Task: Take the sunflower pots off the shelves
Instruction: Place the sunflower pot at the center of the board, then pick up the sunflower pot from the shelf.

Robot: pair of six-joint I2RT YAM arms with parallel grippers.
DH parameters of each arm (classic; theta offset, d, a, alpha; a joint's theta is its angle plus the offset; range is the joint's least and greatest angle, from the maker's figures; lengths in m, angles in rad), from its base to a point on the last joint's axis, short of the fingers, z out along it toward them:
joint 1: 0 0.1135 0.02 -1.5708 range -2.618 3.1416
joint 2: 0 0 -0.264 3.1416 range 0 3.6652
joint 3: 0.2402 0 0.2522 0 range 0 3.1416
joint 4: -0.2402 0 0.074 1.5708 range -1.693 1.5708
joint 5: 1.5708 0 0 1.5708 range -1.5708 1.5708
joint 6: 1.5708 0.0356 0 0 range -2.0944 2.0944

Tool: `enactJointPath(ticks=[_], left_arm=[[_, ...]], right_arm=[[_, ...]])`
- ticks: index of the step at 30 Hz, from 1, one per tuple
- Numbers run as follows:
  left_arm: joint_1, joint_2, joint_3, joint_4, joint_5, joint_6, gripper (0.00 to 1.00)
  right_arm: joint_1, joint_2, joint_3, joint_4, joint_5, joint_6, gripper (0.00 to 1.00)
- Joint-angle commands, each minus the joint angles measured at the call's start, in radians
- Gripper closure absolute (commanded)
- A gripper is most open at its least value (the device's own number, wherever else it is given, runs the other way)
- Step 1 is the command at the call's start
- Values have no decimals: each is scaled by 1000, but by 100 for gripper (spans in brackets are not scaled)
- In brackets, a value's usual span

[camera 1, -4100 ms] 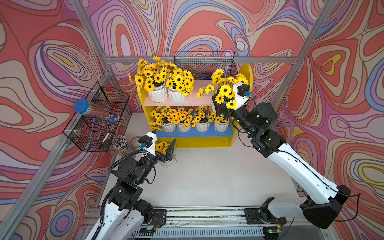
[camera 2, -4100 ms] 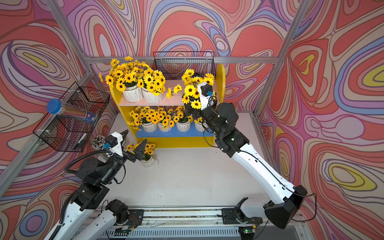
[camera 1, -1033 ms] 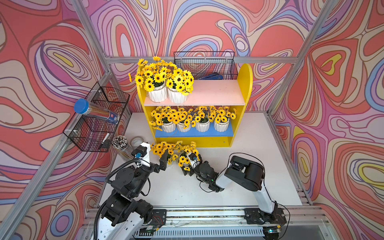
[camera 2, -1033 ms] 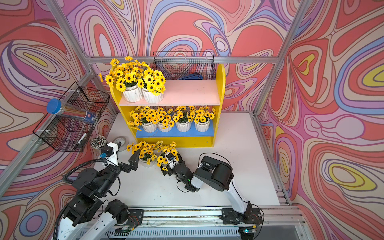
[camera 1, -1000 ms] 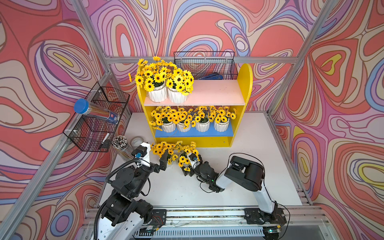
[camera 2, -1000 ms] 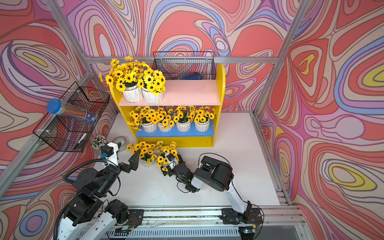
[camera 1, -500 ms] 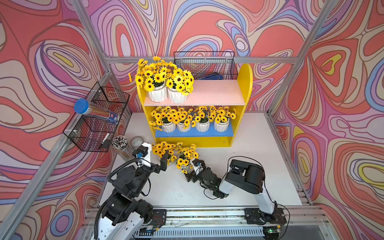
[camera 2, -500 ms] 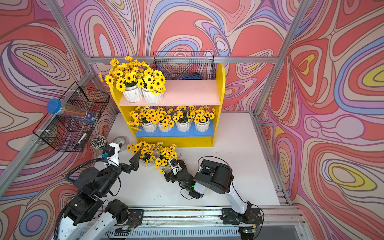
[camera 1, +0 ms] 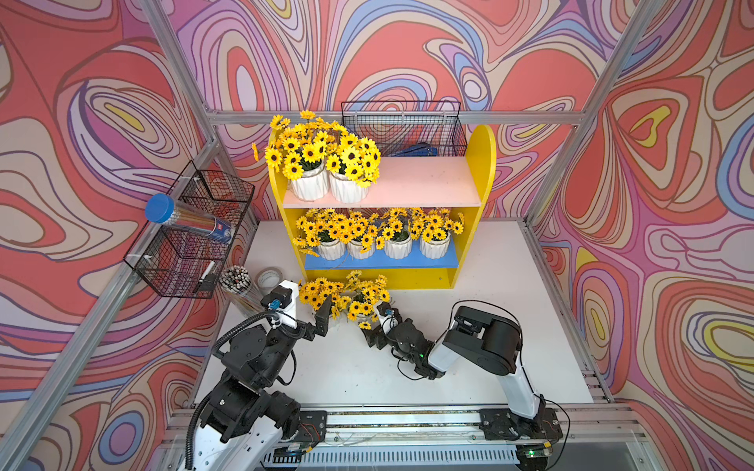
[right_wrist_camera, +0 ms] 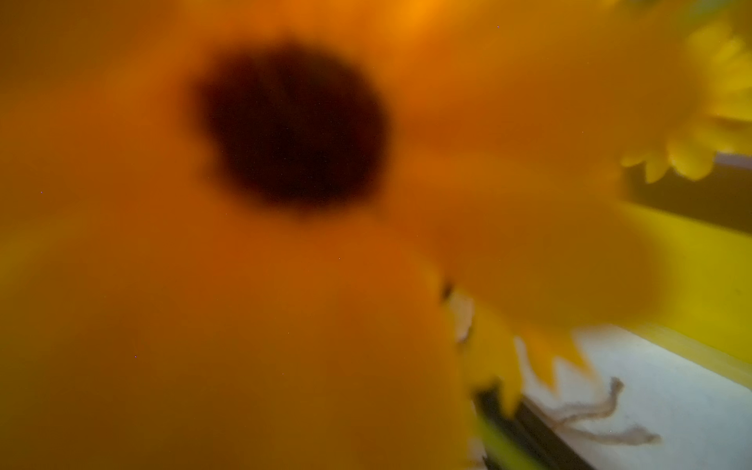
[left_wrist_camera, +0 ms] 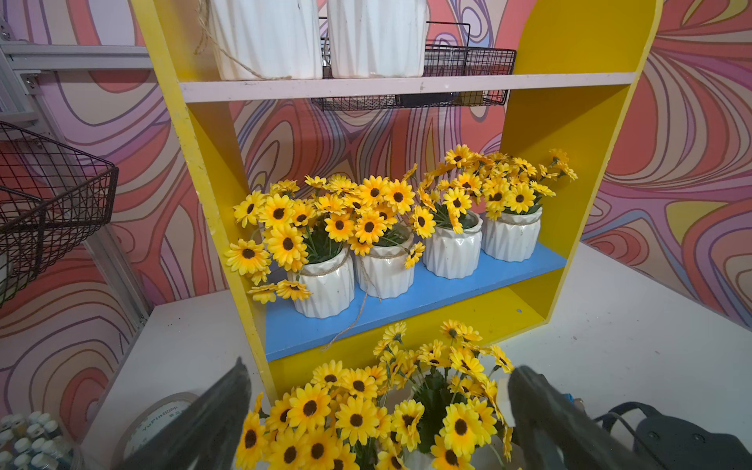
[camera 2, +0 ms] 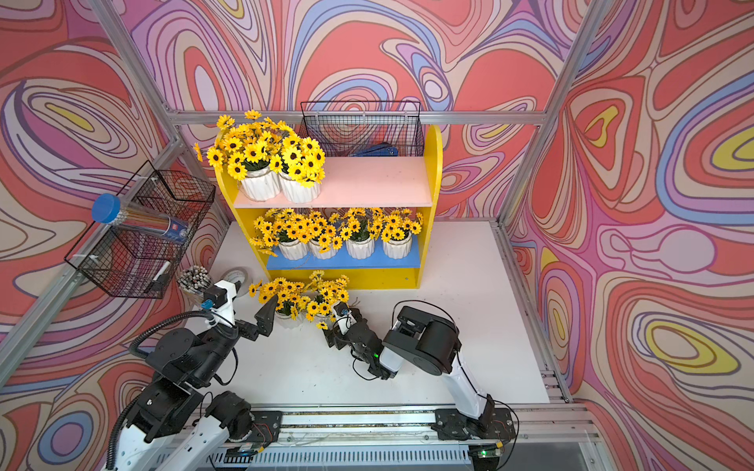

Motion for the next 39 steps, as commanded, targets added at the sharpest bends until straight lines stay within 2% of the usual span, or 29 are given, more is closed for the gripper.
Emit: enactJointPath(ticks=[1, 5, 10, 18, 24, 29, 32, 35, 39], left_arm=[[-3, -10, -5, 3, 10, 5, 0], [-3, -10, 3, 8, 6, -4, 0], [-3, 6, 29, -3, 1, -20, 0], [-3, 35, 54, -3, 29, -37, 0], [-3, 49, 99, -36, 12, -25, 0], [-3, 55, 111, -37, -14, -39, 0], [-3, 62, 125, -37, -22, -39, 0], [-3, 68, 130, -57, -33, -29, 0], [-4, 59, 96, -10, -61, -15, 0]], right_arm=[[11, -42, -15, -50, -61, 20, 13], [41, -88, -38, -95, -41, 32, 9], [67, -227, -112, -203, 10, 67, 2], [69, -442, -197, -410, 67, 102, 2], [78, -698, -216, -653, 96, 102, 2], [83, -914, -120, -910, 120, 38, 2], [83, -983, -54, -986, 130, -6, 2], [83, -983, 55, -1016, 132, -60, 2], [79, -891, 229, -951, 176, -194, 2]])
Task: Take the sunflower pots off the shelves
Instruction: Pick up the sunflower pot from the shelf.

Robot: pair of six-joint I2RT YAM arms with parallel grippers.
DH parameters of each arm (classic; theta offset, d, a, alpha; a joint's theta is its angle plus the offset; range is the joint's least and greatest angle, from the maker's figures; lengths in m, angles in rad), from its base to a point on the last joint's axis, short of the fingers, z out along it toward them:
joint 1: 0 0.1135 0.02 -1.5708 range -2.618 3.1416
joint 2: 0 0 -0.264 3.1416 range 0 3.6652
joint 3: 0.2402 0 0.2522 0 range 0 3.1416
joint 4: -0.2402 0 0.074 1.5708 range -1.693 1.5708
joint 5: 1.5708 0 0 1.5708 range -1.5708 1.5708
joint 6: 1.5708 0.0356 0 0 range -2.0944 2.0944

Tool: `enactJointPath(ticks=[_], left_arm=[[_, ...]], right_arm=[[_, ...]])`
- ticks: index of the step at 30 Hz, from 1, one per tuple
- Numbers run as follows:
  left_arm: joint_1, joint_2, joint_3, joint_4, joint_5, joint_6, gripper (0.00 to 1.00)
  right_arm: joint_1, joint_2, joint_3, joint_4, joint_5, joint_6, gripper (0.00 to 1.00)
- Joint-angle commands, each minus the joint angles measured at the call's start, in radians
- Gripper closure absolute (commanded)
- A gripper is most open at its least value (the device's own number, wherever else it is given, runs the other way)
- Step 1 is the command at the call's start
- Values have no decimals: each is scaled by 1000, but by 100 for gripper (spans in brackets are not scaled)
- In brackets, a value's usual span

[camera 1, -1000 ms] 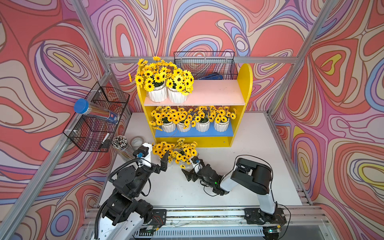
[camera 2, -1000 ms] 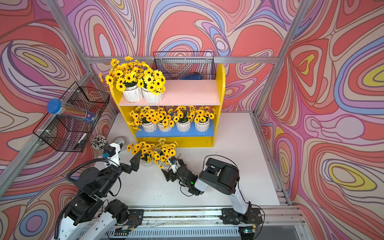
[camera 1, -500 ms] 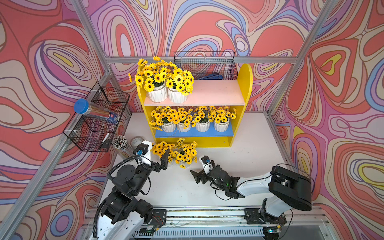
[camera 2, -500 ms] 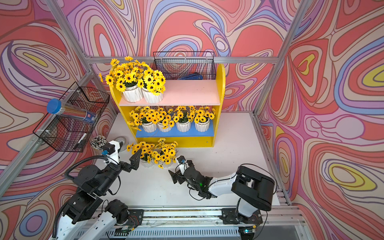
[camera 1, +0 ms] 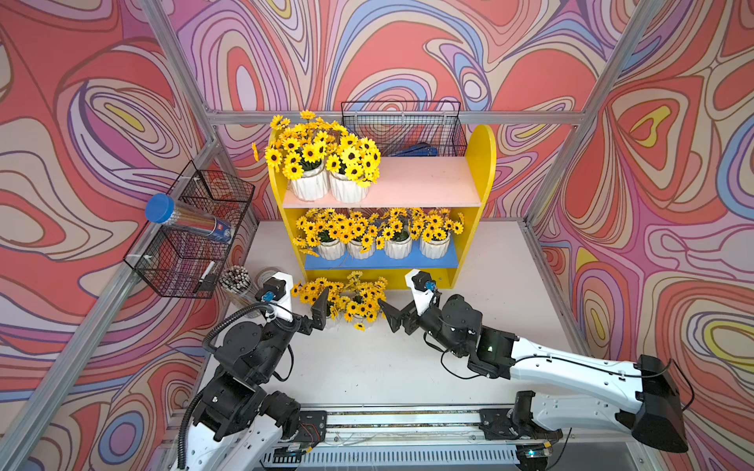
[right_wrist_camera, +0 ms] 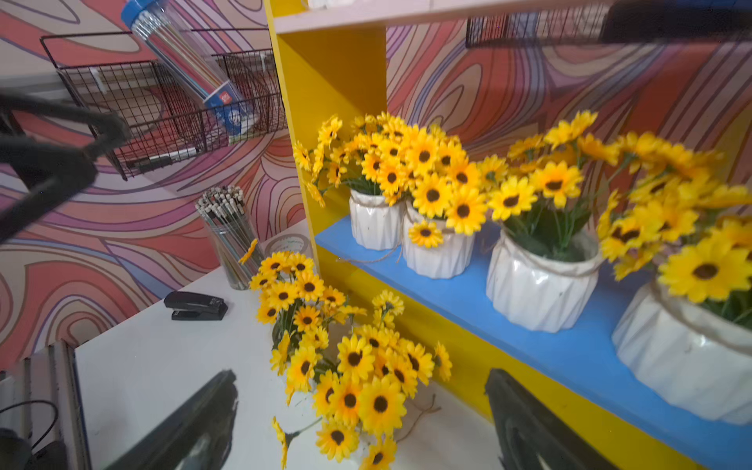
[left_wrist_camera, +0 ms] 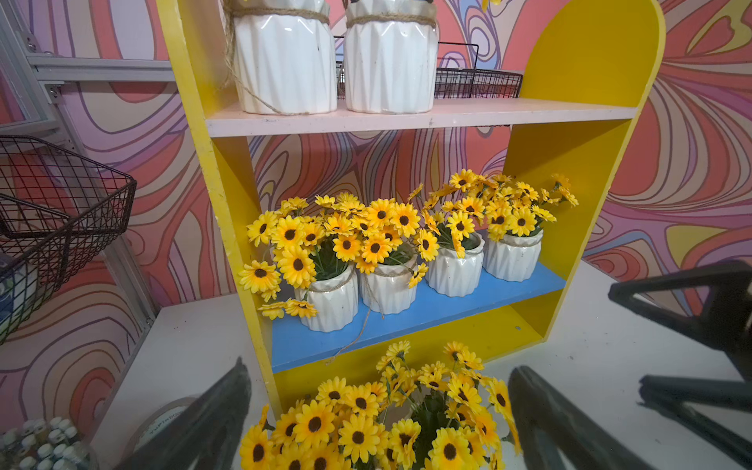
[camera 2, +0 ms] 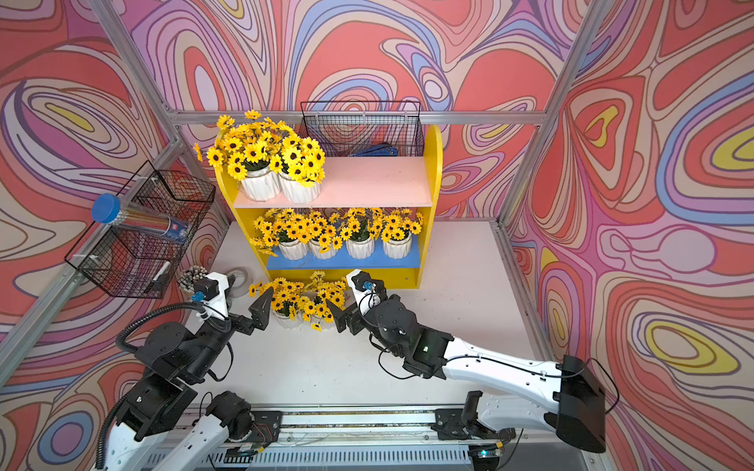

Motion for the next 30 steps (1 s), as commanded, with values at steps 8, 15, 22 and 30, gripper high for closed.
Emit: enactJointPath(ticks=[8, 15, 22, 30], left_arm=[[-3, -44, -54, 41, -64, 33, 0], [-3, -76, -83, 51, -65, 27, 0], [-3, -76, -90, 64, -56, 25, 0], [-3, 114, 94, 51, -40, -9, 0]], right_arm=[[-134, 276, 437, 65, -71, -192, 2], [-234, 470, 738, -10, -205, -202, 2], [-281, 584, 910, -60, -269, -217, 2], [-285, 536, 839, -59, -269, -228, 2]])
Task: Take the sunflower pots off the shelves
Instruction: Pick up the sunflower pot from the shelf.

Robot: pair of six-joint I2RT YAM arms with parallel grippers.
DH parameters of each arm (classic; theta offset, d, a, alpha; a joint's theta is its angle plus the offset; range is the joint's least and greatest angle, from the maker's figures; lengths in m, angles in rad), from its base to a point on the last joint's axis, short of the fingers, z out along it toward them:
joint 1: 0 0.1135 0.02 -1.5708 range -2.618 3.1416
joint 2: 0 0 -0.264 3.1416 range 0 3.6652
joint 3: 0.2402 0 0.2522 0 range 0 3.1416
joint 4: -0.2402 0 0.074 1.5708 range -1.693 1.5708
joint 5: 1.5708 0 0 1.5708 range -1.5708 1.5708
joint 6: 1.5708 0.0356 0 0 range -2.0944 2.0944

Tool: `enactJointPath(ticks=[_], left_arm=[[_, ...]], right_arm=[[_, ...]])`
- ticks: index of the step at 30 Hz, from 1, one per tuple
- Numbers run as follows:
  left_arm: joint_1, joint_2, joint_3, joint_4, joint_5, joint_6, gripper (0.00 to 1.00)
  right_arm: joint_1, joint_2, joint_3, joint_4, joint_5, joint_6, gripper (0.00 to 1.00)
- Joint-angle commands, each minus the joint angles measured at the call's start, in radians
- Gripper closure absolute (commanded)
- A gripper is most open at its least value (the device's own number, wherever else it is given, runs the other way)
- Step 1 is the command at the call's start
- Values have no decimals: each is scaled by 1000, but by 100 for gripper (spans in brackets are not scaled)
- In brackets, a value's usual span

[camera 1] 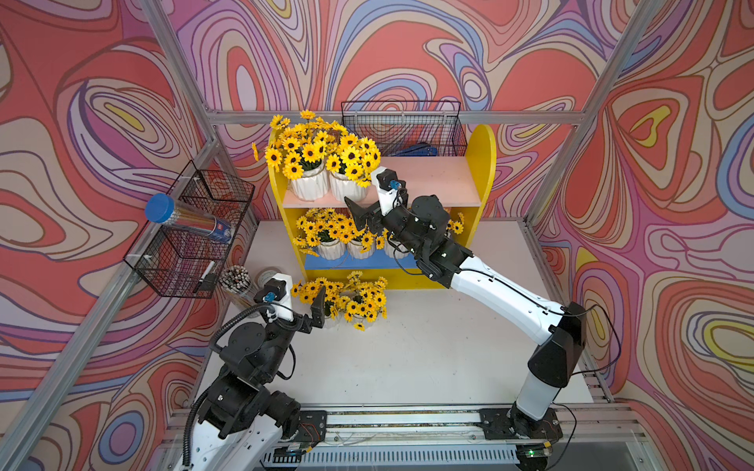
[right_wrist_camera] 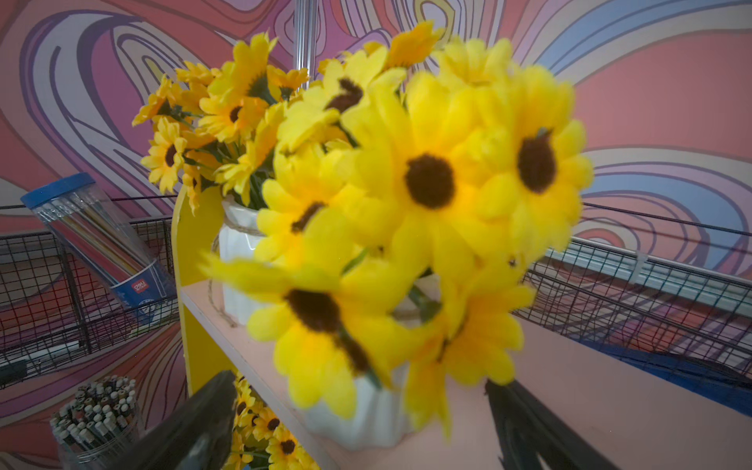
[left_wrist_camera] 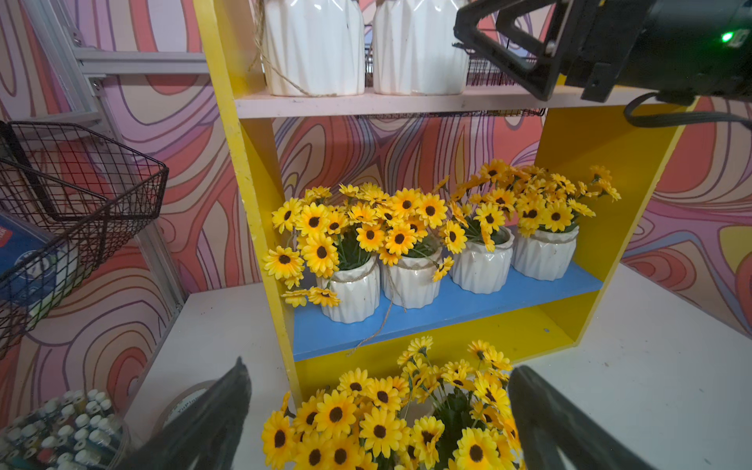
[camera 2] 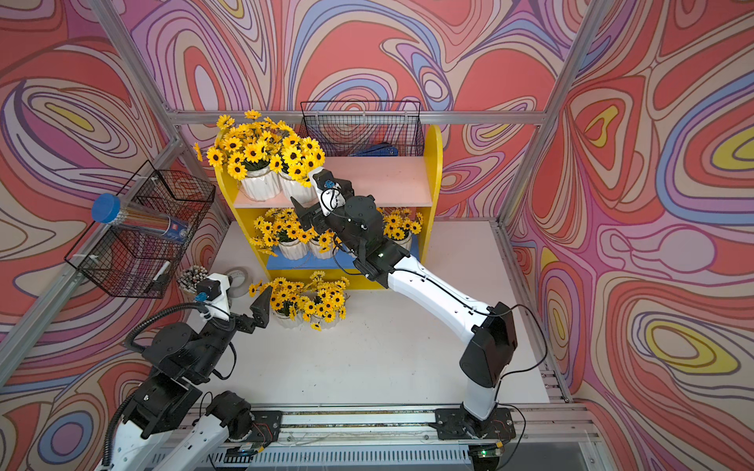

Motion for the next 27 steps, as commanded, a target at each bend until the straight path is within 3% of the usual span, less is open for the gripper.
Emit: enactJointPath(ticks=[1, 6, 10, 24, 27], left_arm=[[-3, 128, 153, 20, 51, -12, 0], [-3, 363, 364, 70, 157, 7, 2], [-3, 542, 553, 46, 190, 15, 3], [35, 854, 940, -123, 307, -14, 1], [38, 891, 982, -152, 269, -7, 2]], right_arm=[[1, -76, -89, -7, 3, -10, 2], [-1, -257, -342, 26, 66, 4, 2], [0, -381, -457, 2, 123, 9, 2], [1, -631, -661, -42, 214, 53, 2], [0, -670, -704, -25, 223, 53, 2]])
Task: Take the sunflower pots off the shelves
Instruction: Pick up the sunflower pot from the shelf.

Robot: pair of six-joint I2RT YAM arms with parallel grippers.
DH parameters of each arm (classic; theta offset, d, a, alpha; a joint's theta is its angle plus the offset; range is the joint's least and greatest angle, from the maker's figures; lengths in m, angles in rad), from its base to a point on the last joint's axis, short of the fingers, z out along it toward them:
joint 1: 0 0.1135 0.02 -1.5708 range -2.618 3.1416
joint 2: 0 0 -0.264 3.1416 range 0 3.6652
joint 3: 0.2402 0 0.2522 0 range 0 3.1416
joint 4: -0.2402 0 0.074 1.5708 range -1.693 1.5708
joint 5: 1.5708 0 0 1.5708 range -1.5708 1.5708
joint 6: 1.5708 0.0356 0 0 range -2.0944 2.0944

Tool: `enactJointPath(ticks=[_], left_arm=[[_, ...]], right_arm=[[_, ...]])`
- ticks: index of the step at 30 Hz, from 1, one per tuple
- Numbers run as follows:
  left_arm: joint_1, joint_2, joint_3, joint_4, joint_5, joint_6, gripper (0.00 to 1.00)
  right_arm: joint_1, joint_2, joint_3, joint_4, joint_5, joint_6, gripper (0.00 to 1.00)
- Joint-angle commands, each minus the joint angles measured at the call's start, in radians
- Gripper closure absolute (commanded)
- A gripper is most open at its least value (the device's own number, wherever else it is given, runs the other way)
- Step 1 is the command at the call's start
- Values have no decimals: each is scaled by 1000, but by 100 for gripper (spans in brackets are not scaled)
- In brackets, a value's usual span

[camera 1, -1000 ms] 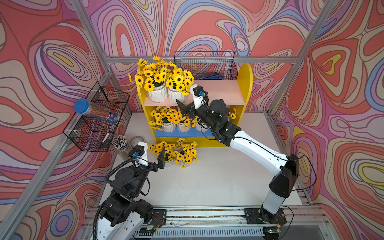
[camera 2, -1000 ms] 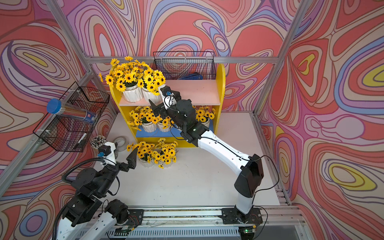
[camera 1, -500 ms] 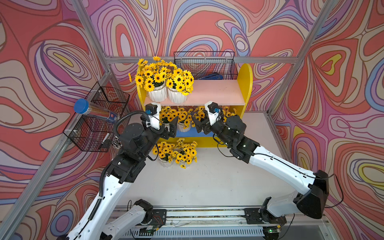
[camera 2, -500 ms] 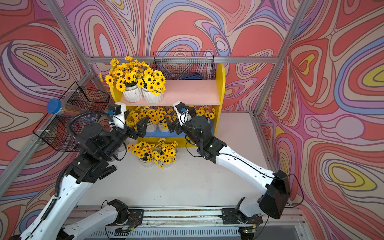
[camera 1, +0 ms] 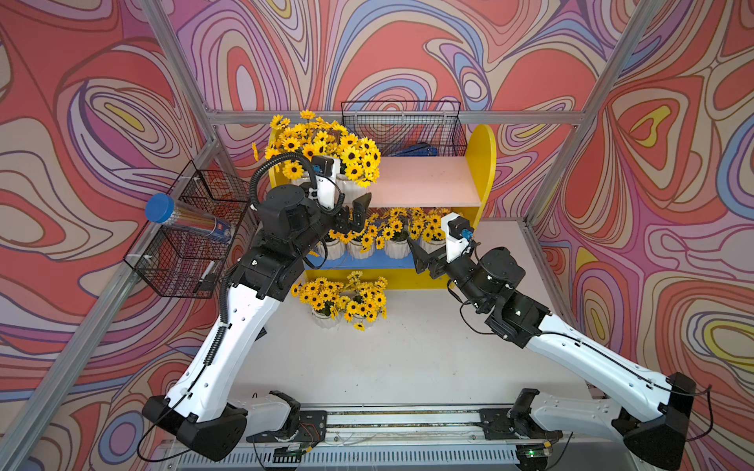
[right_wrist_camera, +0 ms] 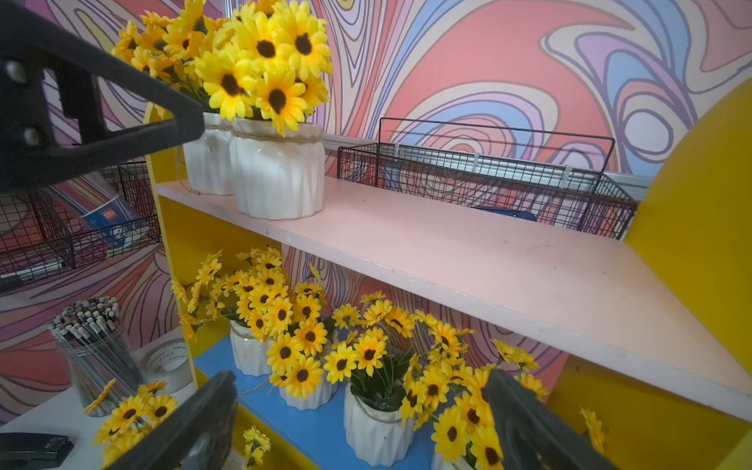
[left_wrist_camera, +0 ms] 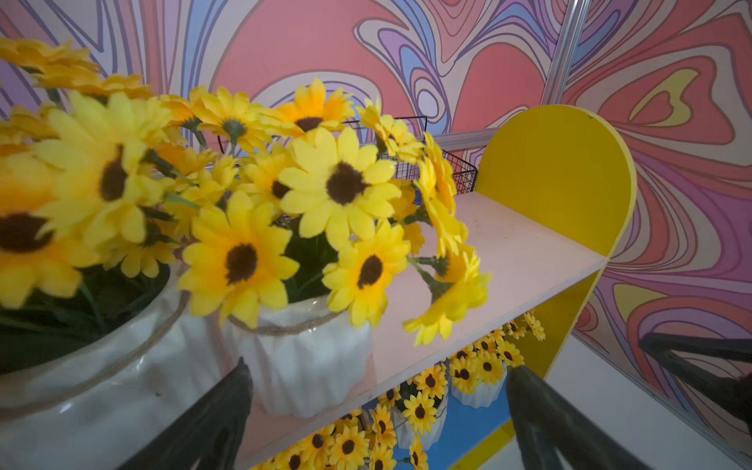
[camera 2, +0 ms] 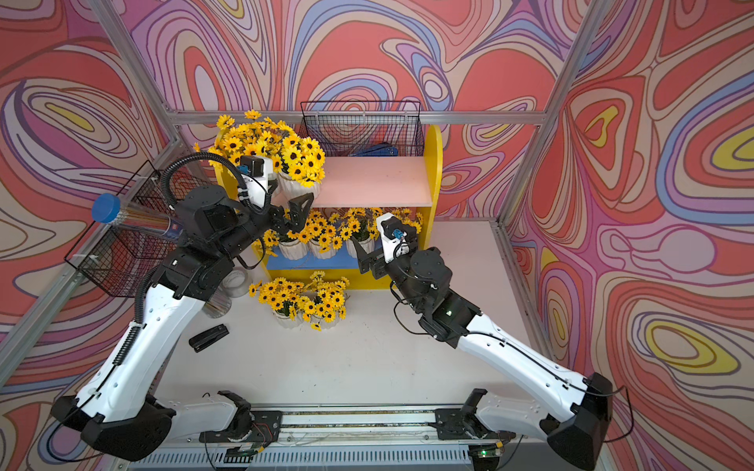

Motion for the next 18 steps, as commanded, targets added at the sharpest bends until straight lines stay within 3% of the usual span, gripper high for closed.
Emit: enactJointPath(ticks=[1, 18], left_arm=[[12, 22, 39, -59, 2, -1, 1], [40, 138, 82, 9, -4, -27, 1]], right_arm=[[-2, -42, -35, 7, 27, 16, 2], [-1, -44, -57, -5, 6, 15, 2]])
